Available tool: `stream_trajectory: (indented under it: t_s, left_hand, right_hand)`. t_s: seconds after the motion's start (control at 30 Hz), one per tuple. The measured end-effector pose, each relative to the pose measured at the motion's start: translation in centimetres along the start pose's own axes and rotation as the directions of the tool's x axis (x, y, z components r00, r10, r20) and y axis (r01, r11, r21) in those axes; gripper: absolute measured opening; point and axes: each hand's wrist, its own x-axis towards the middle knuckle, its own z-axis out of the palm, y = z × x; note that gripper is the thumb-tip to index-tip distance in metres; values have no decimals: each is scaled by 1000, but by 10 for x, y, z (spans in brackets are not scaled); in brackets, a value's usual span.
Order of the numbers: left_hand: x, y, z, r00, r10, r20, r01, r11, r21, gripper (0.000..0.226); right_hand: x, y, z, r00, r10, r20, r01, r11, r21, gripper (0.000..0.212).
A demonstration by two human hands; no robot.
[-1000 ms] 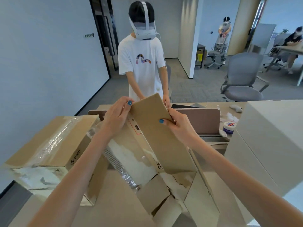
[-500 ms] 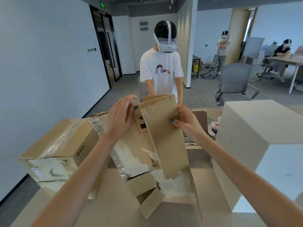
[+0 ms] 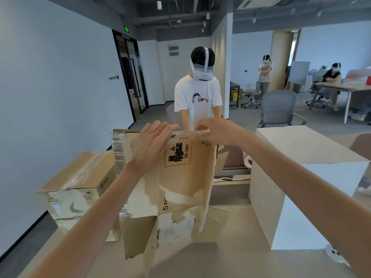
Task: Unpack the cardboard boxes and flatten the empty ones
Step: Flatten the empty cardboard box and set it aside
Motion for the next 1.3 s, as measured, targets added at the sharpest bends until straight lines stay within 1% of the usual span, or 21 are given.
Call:
stream_trajectory:
  t_s: [0.07, 0.13, 0.2, 0.23, 0.27, 0.37, 0.4, 0.43, 0.47, 0.5, 0.53, 0.6, 0.63, 0.7, 0.73, 0.8, 0.9, 1.03, 1.13, 1.3]
  left_hand:
    - [1, 4, -11, 1000, -5, 30, 4, 999, 53, 29]
    - [1, 7, -22, 998, -3, 57, -3, 994, 109, 29]
    - [5, 10, -34, 996, -11, 91, -3, 989, 151, 34]
    - [8, 12, -40, 994, -28, 102, 9, 984, 176, 35]
    - [11, 16, -46, 994, -51, 100, 30, 979, 204, 32]
    - [20, 24, -62, 991, -112, 76, 88, 958, 274, 15]
    - [22, 26, -66, 990, -124, 67, 101, 954, 281, 14]
    - [23, 27, -71, 990, -129, 53, 109, 954, 280, 15]
    - [24, 27, -76, 990, -133, 41, 117, 954, 276, 18]
    - [25, 27, -82, 990, -140, 33, 126, 954, 272, 20]
    - [26, 27, -87, 988, -152, 32, 138, 954, 267, 21]
    - [28, 26, -96, 983, -180, 38, 166, 955, 247, 21]
    - [27, 25, -99, 980, -196, 42, 181, 956, 231, 20]
    - [24, 21, -101, 971, -232, 62, 216, 956, 197, 20]
    - [21, 19, -102, 965, -250, 81, 232, 956, 178, 20]
    - [14, 13, -98, 950, -286, 123, 270, 954, 128, 21]
    - [-2, 3, -83, 925, -323, 201, 320, 946, 46, 23]
    - [-26, -5, -47, 889, -342, 304, 367, 930, -25, 25]
    - [-46, -10, -12, 820, -386, 423, 454, 888, -70, 25]
    - [-88, -32, 68, 697, -372, 613, 541, 834, -108, 26]
  right_hand:
    - [-6, -4, -11, 997, 29, 70, -18, 988, -152, 30]
    - [-13, -6, -20, 989, 53, 135, -16, 965, -262, 29]
    - [-23, -7, -24, 985, 70, 157, -22, 957, -289, 21]
    - [-26, -7, -24, 985, 85, 148, -37, 954, -299, 22]
    - [-31, -9, -25, 987, 97, 131, -52, 949, -310, 24]
    - [-40, -16, -20, 995, 88, 53, -69, 956, -284, 18]
    - [-42, -19, -18, 997, 71, 27, -60, 955, -291, 21]
    - [-43, -20, -15, 997, 65, -32, -71, 960, -269, 28]
    - [-47, -21, -13, 992, 78, -100, -97, 976, -196, 33]
    - [-49, -20, -10, 980, 104, -172, -120, 989, -84, 38]
    - [-51, -21, -8, 963, 107, -247, -115, 993, -15, 39]
    - [-51, -20, -5, 933, 68, -353, -72, 997, 1, 38]
    - [-50, -20, -5, 923, 64, -379, -62, 998, 17, 39]
    - [-47, -23, -6, 920, 57, -387, -49, 998, 31, 43]
    - [-47, -25, -6, 924, 54, -379, -42, 998, 40, 42]
    - [-44, -30, -3, 936, 67, -347, -36, 995, 95, 28]
    - [-37, -30, 12, 956, 98, -276, -54, 985, 161, 32]
    - [-22, -17, 48, 980, 110, -166, -84, 984, 155, 32]
    - [-4, 0, 87, 988, 142, -66, -133, 983, 125, 28]
    - [37, 39, 166, 971, 198, 135, -216, 967, 139, 26]
